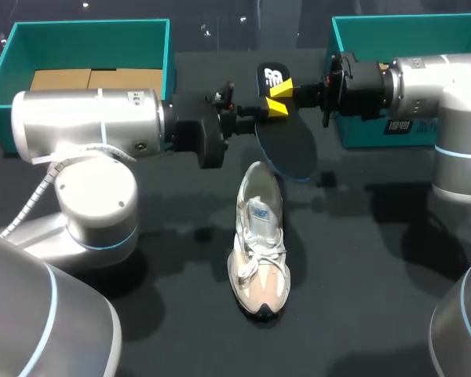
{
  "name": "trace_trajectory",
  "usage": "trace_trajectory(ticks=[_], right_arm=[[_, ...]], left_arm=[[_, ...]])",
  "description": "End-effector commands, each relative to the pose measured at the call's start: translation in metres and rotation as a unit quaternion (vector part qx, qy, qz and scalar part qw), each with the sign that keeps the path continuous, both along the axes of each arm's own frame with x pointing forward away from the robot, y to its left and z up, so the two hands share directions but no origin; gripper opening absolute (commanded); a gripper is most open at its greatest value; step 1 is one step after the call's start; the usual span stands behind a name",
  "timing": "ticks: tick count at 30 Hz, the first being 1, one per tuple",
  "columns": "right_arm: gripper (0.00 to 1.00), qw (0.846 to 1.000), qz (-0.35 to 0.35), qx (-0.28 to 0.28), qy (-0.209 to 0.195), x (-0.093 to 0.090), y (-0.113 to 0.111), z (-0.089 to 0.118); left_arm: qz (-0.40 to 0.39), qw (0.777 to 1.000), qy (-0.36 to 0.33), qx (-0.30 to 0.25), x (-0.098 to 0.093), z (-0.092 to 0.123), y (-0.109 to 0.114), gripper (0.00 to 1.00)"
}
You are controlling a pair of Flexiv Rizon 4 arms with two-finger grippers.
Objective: Take the shoe out of the shoebox, open the shoe tongue, remove and reinsert the insole, then place the shoe into the shoebox
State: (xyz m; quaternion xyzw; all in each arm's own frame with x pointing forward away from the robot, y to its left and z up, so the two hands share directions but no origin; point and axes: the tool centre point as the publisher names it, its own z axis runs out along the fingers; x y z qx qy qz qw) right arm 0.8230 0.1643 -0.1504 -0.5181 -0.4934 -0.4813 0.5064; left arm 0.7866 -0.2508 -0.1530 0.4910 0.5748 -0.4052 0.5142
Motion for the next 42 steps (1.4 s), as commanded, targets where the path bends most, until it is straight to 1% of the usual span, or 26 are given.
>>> trace_trajectory(ticks=[1, 4, 10, 11, 12, 13, 14, 16, 21, 23, 29, 35, 37, 39, 40, 41, 42], right_arm=[[0.0, 1.0, 0.0, 0.0, 0.0, 0.0, 0.001, -0.001], [0.0, 1.0, 0.0, 0.0, 0.0, 0.0, 0.001, -0.001], [0.0, 1.0, 0.002, 0.003, -0.002, 0.0, 0.002, 0.0], [0.05, 1.0, 0.004, 0.005, -0.004, 0.0, 0.002, -0.001], [0.33, 1.0, 0.005, 0.006, -0.006, 0.0, 0.002, -0.001], [0.5, 1.0, 0.005, 0.007, -0.007, -0.001, 0.001, 0.0], [1.0, 1.0, 0.008, 0.008, -0.012, -0.001, 0.0, 0.0], [1.0, 1.0, 0.009, 0.011, -0.016, -0.002, -0.002, 0.0], [1.0, 0.998, 0.017, 0.03, -0.044, -0.009, -0.012, -0.002], [1.0, 0.998, 0.016, 0.033, -0.045, -0.014, -0.017, -0.003], [1.0, 0.998, 0.014, 0.024, -0.051, -0.027, -0.034, -0.007], [1.0, 0.998, 0.013, 0.021, -0.058, -0.036, -0.044, -0.009], [1.0, 0.998, 0.013, 0.021, -0.058, -0.036, -0.044, -0.009], [1.0, 0.998, 0.013, 0.021, -0.058, -0.036, -0.044, -0.009], [1.0, 0.998, 0.013, 0.021, -0.058, -0.036, -0.044, -0.009], [1.0, 0.998, 0.013, 0.021, -0.058, -0.036, -0.044, -0.009], [1.0, 0.998, 0.013, 0.021, -0.058, -0.036, -0.044, -0.009]], left_arm=[[0.004, 1.0, 0.0, 0.003, 0.002, -0.001, -0.005, 0.15], [0.005, 1.0, 0.0, 0.003, 0.002, -0.001, -0.005, 0.0], [0.005, 1.0, 0.0, 0.003, 0.001, -0.003, -0.003, 0.0], [0.004, 1.0, 0.0, 0.003, 0.0, -0.002, -0.002, 0.0], [0.004, 1.0, -0.001, 0.003, -0.001, -0.001, -0.001, 0.0], [0.003, 1.0, -0.001, 0.002, -0.002, -0.001, 0.001, 0.0], [0.003, 1.0, -0.003, 0.003, -0.003, 0.0, 0.004, 0.0], [0.006, 1.0, -0.005, 0.006, -0.005, 0.001, 0.009, 0.0], [0.016, 1.0, -0.002, 0.017, -0.012, 0.004, 0.032, 0.0], [0.023, 0.999, 0.002, 0.025, -0.015, 0.004, 0.042, 0.0], [0.023, 0.998, 0.053, 0.03, -0.028, 0.003, 0.066, 0.0], [0.018, 0.994, 0.102, 0.032, -0.042, 0.004, 0.076, 0.0], [0.004, 0.989, 0.15, 0.015, -0.046, 0.007, 0.078, 0.0], [-0.028, 0.973, 0.227, -0.014, -0.048, 0.01, 0.081, 0.0], [-0.047, 0.959, 0.277, -0.031, -0.048, 0.011, 0.082, 0.0], [-0.066, 0.94, 0.331, -0.045, -0.047, 0.012, 0.082, 0.0], [-0.069, 0.931, 0.355, -0.047, -0.047, 0.013, 0.082, 0.0]])
